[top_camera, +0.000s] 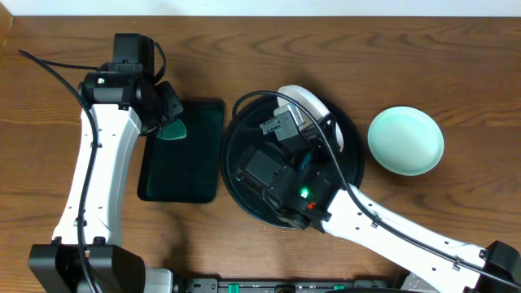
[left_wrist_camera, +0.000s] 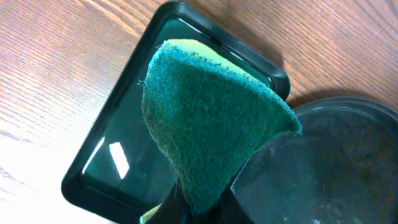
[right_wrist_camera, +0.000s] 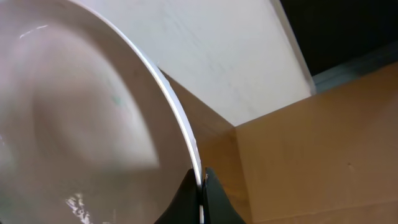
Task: Clean dirty plates on tray and stack at the side
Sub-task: 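Lift the white plate with right gripper and stack it on green plates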
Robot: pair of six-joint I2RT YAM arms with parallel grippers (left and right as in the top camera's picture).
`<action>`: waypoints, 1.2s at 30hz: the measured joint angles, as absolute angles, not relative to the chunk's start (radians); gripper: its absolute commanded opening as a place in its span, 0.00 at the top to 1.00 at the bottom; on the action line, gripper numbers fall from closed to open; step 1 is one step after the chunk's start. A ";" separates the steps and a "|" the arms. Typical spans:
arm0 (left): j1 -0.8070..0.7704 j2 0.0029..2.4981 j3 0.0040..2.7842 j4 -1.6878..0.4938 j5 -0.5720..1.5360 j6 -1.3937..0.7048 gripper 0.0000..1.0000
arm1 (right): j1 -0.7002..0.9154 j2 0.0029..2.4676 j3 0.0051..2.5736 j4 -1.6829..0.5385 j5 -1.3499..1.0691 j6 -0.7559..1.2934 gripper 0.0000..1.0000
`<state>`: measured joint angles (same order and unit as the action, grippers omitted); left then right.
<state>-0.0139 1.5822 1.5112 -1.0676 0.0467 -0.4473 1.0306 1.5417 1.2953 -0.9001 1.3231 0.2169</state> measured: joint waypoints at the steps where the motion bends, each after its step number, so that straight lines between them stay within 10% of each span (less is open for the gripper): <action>1: -0.014 1.582 1.511 -1.068 0.047 -0.447 0.93 | 1.029 1.542 1.295 -0.900 1.304 0.218 0.99; 12: -0.014 1.582 1.511 -1.071 0.046 -0.447 0.93 | 0.836 1.542 1.295 -0.907 0.667 0.278 0.99; 21: -0.014 1.582 1.511 -1.076 0.046 -0.447 0.93 | 0.282 1.515 1.295 -0.919 0.001 0.327 0.99; 36: -0.014 1.582 1.511 -1.079 0.046 -0.447 0.93 | -0.351 1.497 1.145 -0.864 -0.049 0.381 0.99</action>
<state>-0.0139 1.5822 1.5112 -1.0786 0.0463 -0.4469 -0.3511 1.4967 1.1454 -0.8642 -0.0490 0.3805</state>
